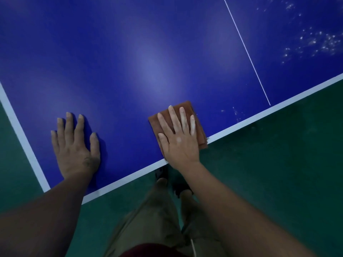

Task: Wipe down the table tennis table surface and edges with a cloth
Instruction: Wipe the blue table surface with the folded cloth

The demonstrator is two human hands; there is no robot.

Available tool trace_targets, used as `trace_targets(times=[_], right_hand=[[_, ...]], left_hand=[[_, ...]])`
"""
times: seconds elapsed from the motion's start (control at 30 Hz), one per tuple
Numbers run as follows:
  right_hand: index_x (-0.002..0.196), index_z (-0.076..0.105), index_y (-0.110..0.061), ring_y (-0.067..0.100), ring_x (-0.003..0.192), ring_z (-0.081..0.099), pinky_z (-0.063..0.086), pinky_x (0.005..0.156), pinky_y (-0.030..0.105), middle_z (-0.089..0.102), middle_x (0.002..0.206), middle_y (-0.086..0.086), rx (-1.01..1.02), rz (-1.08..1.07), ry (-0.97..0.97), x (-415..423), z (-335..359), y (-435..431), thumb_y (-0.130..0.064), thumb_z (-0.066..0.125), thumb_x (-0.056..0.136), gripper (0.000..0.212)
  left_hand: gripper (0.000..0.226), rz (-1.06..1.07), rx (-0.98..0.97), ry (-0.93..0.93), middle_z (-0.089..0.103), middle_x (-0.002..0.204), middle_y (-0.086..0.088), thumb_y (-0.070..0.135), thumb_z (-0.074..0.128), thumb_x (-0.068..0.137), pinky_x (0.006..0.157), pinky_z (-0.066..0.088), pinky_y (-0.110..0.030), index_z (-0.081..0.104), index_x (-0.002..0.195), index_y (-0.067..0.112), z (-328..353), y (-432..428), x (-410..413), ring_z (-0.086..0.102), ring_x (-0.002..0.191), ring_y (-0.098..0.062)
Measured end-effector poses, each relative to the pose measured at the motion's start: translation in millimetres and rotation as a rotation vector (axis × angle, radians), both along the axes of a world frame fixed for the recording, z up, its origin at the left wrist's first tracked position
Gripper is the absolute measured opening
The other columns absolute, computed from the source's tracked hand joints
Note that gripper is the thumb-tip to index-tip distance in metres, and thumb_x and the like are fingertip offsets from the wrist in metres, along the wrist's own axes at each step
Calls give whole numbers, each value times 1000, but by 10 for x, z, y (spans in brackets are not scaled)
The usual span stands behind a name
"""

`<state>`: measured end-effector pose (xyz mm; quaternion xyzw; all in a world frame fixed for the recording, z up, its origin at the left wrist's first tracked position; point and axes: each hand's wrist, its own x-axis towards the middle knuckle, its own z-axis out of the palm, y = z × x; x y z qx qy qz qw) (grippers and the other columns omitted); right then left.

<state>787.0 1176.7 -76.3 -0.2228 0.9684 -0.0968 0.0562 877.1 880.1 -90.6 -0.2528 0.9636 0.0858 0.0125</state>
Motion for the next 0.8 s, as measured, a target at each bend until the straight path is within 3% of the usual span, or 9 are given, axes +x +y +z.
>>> trace_targets(times=[0.17, 0.27, 0.47, 0.67, 0.8], right_hand=[[169, 32, -26, 34, 166, 12, 12, 133, 60, 18, 179, 9, -57, -32, 24, -428, -15, 621, -49, 36, 112, 61], [169, 31, -31, 37, 166, 10, 11, 132, 60, 14, 179, 14, -9, -147, 39, -799, 16, 1162, -50, 40, 112, 61], [170, 27, -31, 39, 166, 8, 7, 131, 65, 11, 179, 16, 75, -251, 26, -913, 75, 1167, -51, 34, 112, 62], [169, 32, -30, 35, 166, 12, 11, 131, 63, 17, 179, 12, -36, -42, 60, -635, -53, 1062, -46, 44, 111, 61], [167, 36, -33, 31, 166, 14, 12, 132, 61, 19, 179, 7, -40, 8, 100, -983, -83, 1689, -49, 46, 110, 60]], left_hand=[[67, 47, -6, -12, 9, 184, -4, 46, 28, 112, 137, -2, -50, 18, 174, 23, 29, 136, -37, 2, 170, -25], [64, 174, 49, 55, 18, 181, -15, 35, 35, 113, 136, 5, -58, 28, 170, 8, 90, 503, -277, 11, 169, -33], [55, 22, 223, 209, 30, 177, -15, 25, 45, 116, 137, 10, -53, 40, 166, 1, 261, 1731, -1063, 21, 167, -34], [56, -58, 325, 201, 28, 179, -11, 30, 42, 116, 138, 7, -50, 39, 167, 6, 235, 2705, -1592, 16, 169, -28], [64, -96, 150, 73, 12, 183, -7, 45, 27, 118, 138, 3, -50, 24, 173, 12, 109, 3045, -1602, 4, 170, -28]])
